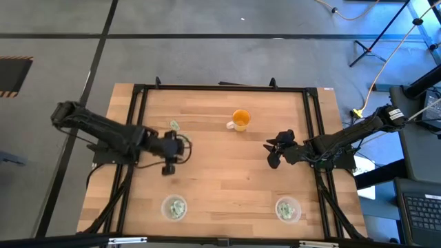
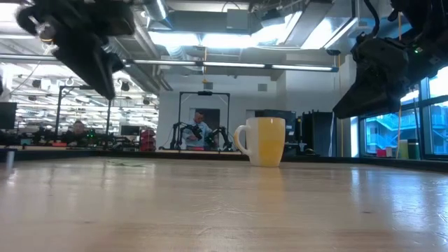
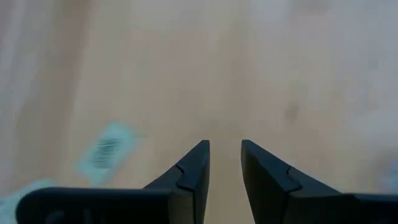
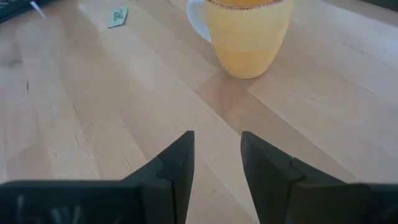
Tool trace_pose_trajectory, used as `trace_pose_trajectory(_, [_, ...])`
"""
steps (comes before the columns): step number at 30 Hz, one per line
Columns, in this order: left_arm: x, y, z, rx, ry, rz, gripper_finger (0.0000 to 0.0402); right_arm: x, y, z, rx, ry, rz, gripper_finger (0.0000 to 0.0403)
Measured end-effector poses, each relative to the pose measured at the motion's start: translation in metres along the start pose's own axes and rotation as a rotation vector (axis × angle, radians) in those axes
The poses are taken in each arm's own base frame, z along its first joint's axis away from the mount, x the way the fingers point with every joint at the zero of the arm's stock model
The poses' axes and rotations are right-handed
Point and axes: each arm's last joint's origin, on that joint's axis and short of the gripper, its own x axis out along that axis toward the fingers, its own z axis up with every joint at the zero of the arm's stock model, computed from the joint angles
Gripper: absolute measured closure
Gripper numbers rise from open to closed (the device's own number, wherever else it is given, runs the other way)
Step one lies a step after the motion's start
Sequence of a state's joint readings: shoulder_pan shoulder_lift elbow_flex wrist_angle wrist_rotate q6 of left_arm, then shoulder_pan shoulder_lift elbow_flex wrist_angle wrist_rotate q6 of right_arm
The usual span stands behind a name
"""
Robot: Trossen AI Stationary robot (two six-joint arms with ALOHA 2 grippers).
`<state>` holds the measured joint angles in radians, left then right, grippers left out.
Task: Pick and place items into bin
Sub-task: Put the stevia packet into the left transparent bin
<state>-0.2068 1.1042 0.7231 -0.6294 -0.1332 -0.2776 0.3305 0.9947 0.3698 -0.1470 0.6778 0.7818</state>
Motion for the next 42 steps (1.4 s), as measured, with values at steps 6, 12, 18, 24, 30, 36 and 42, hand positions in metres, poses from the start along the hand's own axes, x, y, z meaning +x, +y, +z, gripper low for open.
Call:
trace_pose_trajectory(6, [0.005,0.046,0.008,-0.085,0.014,0.08,0.0315,0.0,-0.001,-0.001,-0.007,0.005,-0.006,0.0268])
trace_pose_trajectory(12, [0.01,0.08,0.008,-0.05,0.048,0.09,0.0315,0.0,-0.001,-0.001,-0.011,0.008,-0.009,0.0268])
trace_pose_trajectory(18, [0.024,0.096,0.01,0.017,0.057,-0.024,0.0314,0.0,-0.001,-0.001,-0.013,0.009,-0.01,0.0268])
trace_pose_trajectory(24, [0.053,0.106,0.01,0.111,0.103,-0.08,0.0314,0.0,-0.001,-0.001,-0.012,0.009,-0.011,0.0268])
trace_pose_trajectory(30, [0.079,0.109,0.005,0.189,0.179,-0.103,0.0314,0.0,-0.001,-0.001,-0.013,0.01,-0.011,0.0268])
trace_pose_trajectory(36, [0.092,0.113,0.006,0.207,0.196,-0.037,0.0315,0.0,-0.002,-0.002,-0.021,0.016,-0.019,0.0268])
trace_pose_trajectory(42, [0.1,0.115,0.002,0.207,0.24,-0.004,0.0315,0.0,-0.003,-0.003,-0.028,0.022,-0.025,0.0268])
